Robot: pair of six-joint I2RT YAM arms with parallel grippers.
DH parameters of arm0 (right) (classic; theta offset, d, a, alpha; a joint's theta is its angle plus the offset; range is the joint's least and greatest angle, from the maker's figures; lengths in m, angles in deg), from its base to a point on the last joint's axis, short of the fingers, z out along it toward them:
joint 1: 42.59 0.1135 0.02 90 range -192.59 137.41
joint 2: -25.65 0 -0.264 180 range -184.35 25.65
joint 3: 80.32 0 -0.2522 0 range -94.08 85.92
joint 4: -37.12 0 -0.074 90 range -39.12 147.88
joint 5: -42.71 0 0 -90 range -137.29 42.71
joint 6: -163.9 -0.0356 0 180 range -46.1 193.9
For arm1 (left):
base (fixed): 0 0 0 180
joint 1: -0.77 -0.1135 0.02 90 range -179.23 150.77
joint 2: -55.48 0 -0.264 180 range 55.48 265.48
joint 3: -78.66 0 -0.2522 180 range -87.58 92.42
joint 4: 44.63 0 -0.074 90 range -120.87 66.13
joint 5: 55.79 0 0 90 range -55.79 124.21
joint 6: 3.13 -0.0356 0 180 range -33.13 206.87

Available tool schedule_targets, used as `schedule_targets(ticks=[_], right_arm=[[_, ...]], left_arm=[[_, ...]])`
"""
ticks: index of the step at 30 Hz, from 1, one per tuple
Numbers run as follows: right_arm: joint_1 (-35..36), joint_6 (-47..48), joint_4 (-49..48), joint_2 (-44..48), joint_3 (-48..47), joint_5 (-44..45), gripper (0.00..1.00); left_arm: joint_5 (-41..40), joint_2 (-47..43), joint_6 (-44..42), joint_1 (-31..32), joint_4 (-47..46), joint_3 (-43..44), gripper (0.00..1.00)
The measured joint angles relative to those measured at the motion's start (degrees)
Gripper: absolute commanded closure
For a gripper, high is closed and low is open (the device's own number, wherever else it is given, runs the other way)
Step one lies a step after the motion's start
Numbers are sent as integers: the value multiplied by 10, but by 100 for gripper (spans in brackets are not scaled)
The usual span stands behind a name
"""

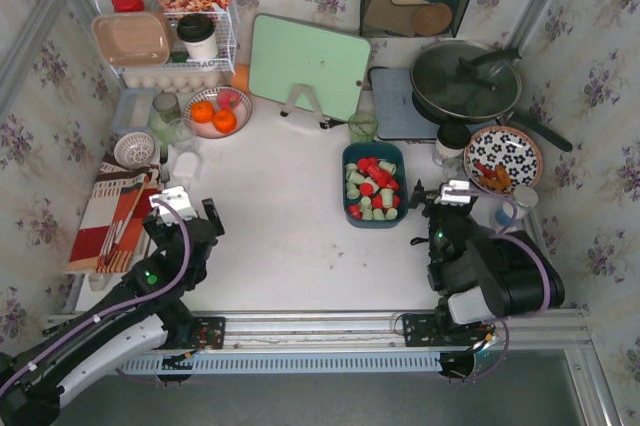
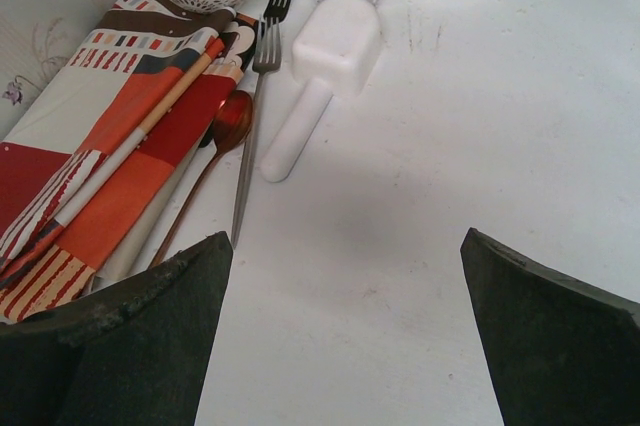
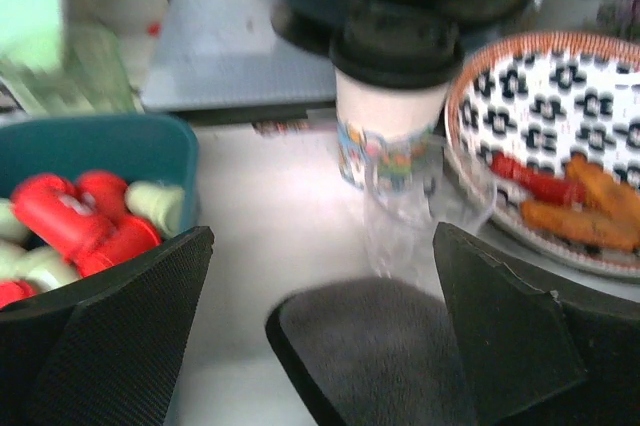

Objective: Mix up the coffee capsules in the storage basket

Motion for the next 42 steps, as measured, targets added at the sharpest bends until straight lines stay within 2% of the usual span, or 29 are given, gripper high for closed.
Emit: schedule_targets(ticks=[5, 8, 12, 18, 23, 27, 34, 42], right_arm=[[0, 0, 17, 103, -6, 7, 0], [-10, 2, 62, 115, -29, -2, 0], [-33, -18, 76, 100, -28, -41, 0], [-44, -48, 10, 11, -3, -28, 0], [-45, -57, 11, -32, -31, -26, 0], [-50, -58, 18, -29, -60, -34, 0], [-59, -36, 73, -28, -97, -145, 0], [-69, -26, 98, -28, -101, -191, 0]], left_arm=[[0, 10, -8, 0, -4, 0, 1], [0, 12, -10, -1, -4, 0, 1], [0, 9, -12, -2, -4, 1, 1], [0, 8, -13, -2, -4, 1, 1], [2, 10, -13, -2, -4, 1, 1], [2, 8, -13, -2, -4, 1, 1], [2, 5, -13, -2, -4, 1, 1], [2, 4, -11, -3, -3, 1, 1]])
